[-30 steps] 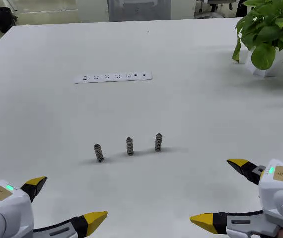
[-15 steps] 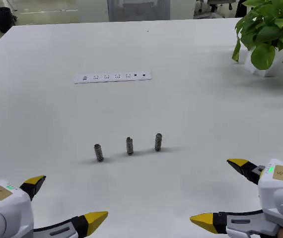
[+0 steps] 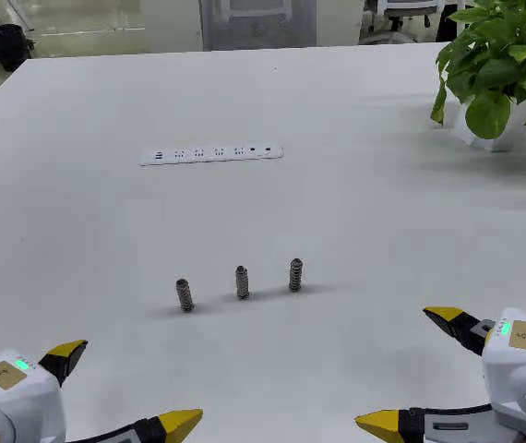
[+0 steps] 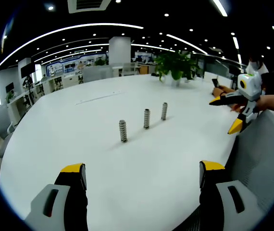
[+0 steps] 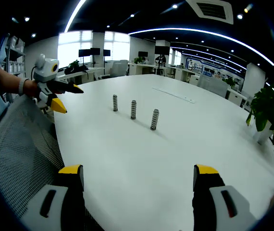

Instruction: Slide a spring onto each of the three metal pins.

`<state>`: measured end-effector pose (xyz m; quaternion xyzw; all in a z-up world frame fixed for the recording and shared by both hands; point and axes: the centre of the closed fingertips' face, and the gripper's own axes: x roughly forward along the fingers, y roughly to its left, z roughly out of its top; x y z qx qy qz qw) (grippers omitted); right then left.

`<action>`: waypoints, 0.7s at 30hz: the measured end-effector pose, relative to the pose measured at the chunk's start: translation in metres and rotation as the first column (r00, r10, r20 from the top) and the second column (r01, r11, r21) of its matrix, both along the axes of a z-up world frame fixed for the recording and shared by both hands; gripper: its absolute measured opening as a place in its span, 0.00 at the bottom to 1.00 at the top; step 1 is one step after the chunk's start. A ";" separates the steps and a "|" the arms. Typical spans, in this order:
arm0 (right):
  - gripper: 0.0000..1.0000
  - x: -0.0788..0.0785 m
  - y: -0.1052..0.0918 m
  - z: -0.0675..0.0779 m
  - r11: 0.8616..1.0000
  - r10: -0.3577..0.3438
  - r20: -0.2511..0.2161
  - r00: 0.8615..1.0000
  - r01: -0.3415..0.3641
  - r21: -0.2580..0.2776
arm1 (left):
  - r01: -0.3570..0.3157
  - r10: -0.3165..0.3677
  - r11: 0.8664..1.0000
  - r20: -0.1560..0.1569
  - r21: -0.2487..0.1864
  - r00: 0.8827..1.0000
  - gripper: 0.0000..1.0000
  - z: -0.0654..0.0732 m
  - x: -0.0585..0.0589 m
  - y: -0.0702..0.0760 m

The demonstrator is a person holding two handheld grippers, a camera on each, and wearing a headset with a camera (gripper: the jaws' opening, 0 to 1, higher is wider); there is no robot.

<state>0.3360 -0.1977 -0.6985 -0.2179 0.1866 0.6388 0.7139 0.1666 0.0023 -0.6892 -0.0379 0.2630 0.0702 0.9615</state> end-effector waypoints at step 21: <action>0.96 0.001 -0.001 0.000 1.000 -0.007 -0.003 1.000 0.007 0.003 | 0.005 -0.005 1.000 -0.005 -0.005 1.000 1.00 -0.002 -0.001 -0.001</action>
